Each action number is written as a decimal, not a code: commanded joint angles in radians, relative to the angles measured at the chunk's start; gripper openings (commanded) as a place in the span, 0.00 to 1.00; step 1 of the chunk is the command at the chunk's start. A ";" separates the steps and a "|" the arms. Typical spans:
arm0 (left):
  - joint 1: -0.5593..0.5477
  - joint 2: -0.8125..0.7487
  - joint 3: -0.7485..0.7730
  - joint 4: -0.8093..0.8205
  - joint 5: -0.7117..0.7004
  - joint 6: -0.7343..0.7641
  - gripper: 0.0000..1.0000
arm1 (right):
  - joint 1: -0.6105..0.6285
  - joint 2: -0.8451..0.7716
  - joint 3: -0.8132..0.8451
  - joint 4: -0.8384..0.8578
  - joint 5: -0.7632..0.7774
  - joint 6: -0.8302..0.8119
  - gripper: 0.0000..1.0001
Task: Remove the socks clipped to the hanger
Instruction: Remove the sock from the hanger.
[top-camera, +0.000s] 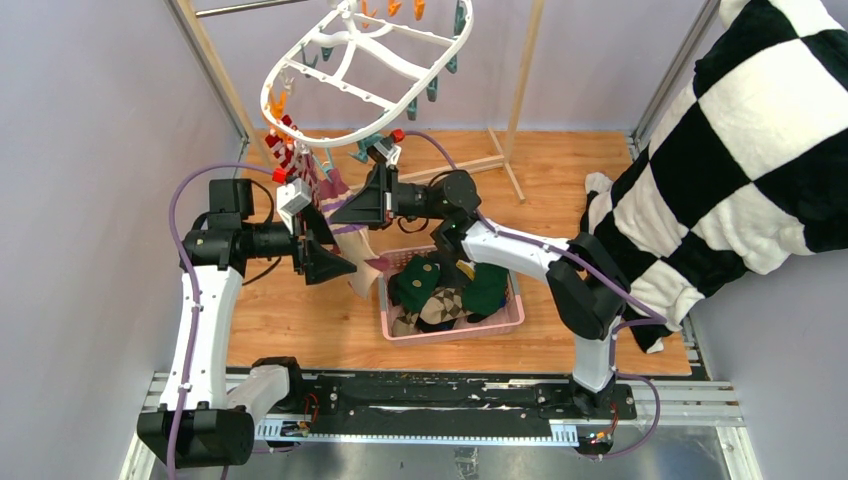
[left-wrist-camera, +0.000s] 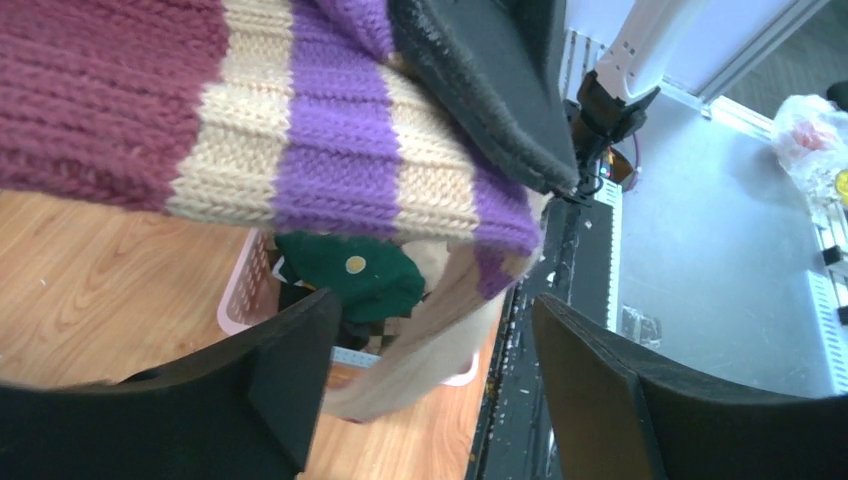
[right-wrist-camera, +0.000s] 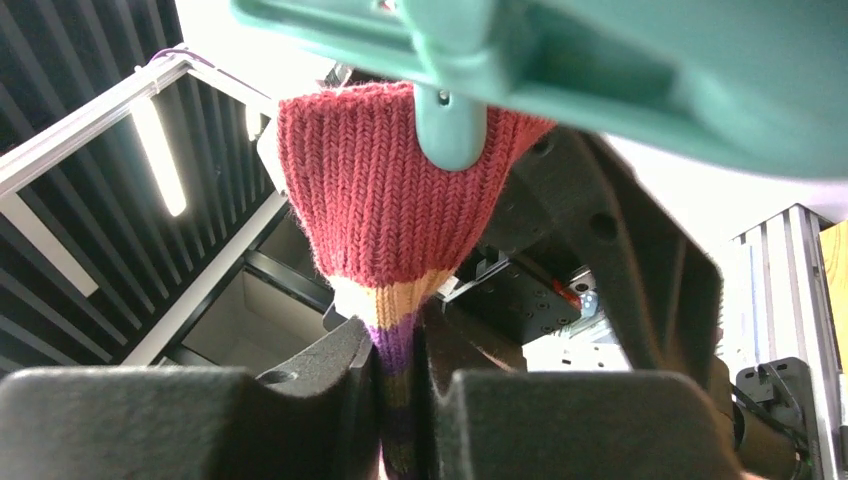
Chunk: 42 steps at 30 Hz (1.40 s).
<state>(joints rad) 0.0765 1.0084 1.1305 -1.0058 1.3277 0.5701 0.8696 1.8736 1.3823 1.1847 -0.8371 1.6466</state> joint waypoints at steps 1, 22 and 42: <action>0.003 0.003 -0.015 -0.011 0.084 -0.016 0.69 | 0.025 0.016 0.006 0.045 0.013 0.008 0.20; 0.003 -0.090 -0.052 -0.011 -0.079 -0.118 0.00 | 0.128 -0.451 0.029 -1.176 0.866 -1.183 0.73; -0.032 -0.133 -0.039 -0.011 -0.147 -0.167 0.00 | 0.204 -0.147 0.459 -1.265 0.876 -1.344 0.64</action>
<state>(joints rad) 0.0536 0.8856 1.0805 -1.0073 1.1889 0.4110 1.0592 1.6867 1.7737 -0.0452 0.0448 0.3313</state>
